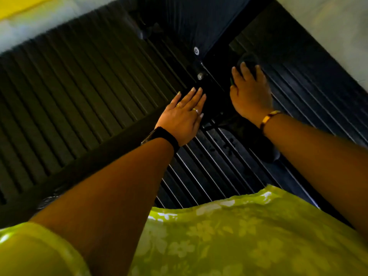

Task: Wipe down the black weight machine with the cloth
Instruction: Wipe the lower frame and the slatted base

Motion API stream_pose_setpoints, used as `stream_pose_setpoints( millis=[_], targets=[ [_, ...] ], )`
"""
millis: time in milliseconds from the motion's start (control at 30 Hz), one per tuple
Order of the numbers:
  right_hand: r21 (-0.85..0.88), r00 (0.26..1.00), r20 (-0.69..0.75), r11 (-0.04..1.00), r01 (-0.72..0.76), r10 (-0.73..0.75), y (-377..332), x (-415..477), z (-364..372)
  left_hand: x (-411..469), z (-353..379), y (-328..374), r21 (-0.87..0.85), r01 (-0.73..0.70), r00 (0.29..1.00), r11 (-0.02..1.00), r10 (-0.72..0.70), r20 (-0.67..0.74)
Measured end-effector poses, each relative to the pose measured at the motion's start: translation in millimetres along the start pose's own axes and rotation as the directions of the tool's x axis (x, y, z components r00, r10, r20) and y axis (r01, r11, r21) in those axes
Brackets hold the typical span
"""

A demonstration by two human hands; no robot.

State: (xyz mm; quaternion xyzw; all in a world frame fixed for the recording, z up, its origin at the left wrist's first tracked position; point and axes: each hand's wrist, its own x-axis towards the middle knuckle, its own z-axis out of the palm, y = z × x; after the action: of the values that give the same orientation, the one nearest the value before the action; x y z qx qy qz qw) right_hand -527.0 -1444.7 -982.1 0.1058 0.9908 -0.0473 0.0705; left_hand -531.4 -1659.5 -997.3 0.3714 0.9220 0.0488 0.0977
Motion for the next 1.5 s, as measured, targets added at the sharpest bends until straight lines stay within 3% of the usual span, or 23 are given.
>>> stream_pose_setpoints(
  millis=[200, 333, 500, 600, 733, 867, 1000, 1133, 1300, 1500],
  targets=[
    [0.017, 0.981, 0.047, 0.982, 0.189, -0.189, 9, -37, 1, -1, -2, 1, -0.025, 0.007, 1.0, 1.0, -0.007, 0.0],
    [0.086, 0.986, 0.159, 0.996, 0.037, -0.051, 37, -99, 3, -2, -2, 1, -0.051, 0.011, 1.0, 0.999, -0.013, -0.022],
    [0.062, 0.989, 0.131, 0.995, -0.08, 0.072, 52, -111, 4, 0, 0, 3, -0.044, 0.015, 0.999, 0.999, -0.016, -0.035],
    [0.021, 0.993, 0.077, 0.996, -0.091, 0.089, 45, -78, 1, -1, 0, 2, -0.055, 0.013, 0.999, 0.998, -0.016, -0.046],
    [-0.024, 0.991, 0.111, 0.997, -0.07, 0.072, 44, -56, -5, -1, 2, 4, -0.076, -0.012, 0.998, 0.997, 0.007, -0.066],
    [0.031, 0.996, 0.067, 0.998, 0.058, -0.06, 53, -98, 0, -3, 3, 7, -0.128, -0.082, 0.996, 0.988, 0.076, -0.051],
    [0.08, 0.993, 0.072, 0.993, 0.087, -0.093, 85, -166, 10, 0, 2, 8, -0.119, -0.107, 0.993, 0.987, 0.101, -0.056],
    [0.07, 0.999, 0.049, 0.997, 0.009, -0.013, 100, -188, 12, -1, 3, 13, -0.05, -0.102, 0.994, 0.994, 0.1, -0.038],
    [0.034, 0.981, 0.002, 0.981, -0.192, 0.193, 79, -142, 8, 10, -3, 45, -0.034, -0.132, 0.99, 0.991, 0.13, -0.057],
    [0.098, 0.996, 0.028, 0.991, -0.091, 0.089, 91, -124, 2, 36, -6, 107, -0.102, -0.173, 0.985, 0.98, 0.17, -0.039]
  ],
)
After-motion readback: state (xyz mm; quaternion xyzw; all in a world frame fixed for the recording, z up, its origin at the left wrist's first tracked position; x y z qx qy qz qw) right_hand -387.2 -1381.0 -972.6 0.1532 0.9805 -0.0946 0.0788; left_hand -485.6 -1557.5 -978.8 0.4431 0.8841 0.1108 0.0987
